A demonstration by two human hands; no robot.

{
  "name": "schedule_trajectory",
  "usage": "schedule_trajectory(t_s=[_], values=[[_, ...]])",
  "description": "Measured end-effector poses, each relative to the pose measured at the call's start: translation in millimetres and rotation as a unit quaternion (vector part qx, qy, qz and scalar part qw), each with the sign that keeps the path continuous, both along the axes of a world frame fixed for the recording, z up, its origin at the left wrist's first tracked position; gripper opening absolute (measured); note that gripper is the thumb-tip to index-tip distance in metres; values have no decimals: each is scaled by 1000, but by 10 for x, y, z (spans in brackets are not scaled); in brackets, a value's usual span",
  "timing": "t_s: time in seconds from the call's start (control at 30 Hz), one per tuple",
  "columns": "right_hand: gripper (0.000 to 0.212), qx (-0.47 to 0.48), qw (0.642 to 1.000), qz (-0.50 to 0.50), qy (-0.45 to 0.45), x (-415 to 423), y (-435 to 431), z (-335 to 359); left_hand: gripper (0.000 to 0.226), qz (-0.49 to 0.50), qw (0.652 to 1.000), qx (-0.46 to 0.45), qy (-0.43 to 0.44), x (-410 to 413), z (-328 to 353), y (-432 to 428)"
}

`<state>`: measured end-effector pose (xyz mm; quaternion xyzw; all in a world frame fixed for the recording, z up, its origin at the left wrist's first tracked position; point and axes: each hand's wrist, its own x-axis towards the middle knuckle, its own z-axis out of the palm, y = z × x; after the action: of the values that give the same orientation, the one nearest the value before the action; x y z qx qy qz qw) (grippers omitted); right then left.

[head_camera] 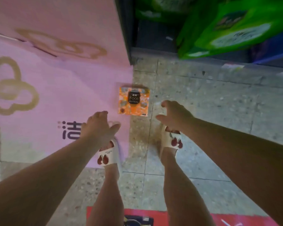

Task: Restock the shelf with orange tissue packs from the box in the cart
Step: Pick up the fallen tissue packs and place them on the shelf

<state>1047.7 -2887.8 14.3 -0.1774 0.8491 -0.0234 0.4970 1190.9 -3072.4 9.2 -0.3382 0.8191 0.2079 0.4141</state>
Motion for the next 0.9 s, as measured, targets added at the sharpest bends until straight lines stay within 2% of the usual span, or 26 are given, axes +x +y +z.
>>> schedule_trajectory(t_s=[0.27, 0.43, 0.53, 0.63, 0.7, 0.8, 0.9], values=[[61, 8, 996, -79, -37, 174, -178, -1395, 75, 20, 1000, 13, 0, -88, -1494, -367], [65, 11, 989, -136, -59, 246, -271, -2131, 76, 102, 994, 38, 28, -231, -2234, -304], [71, 8, 979, -188, -77, 258, -290, -2503, 67, 150, 986, 63, 41, -306, -2579, -244], [36, -25, 961, -256, -102, 281, -320, -2756, 59, 220, 971, 81, 55, -330, -2841, -251], [38, -58, 947, -292, -124, 309, -356, -2918, 53, 279, 952, 110, 61, -320, -2945, -250], [52, -94, 923, -353, -123, 423, -396, -3039, 31, 342, 922, 169, 72, -294, -2948, -183], [62, -116, 900, -405, -109, 549, -365, -2913, 39, 371, 910, 159, 91, -229, -2752, -99]])
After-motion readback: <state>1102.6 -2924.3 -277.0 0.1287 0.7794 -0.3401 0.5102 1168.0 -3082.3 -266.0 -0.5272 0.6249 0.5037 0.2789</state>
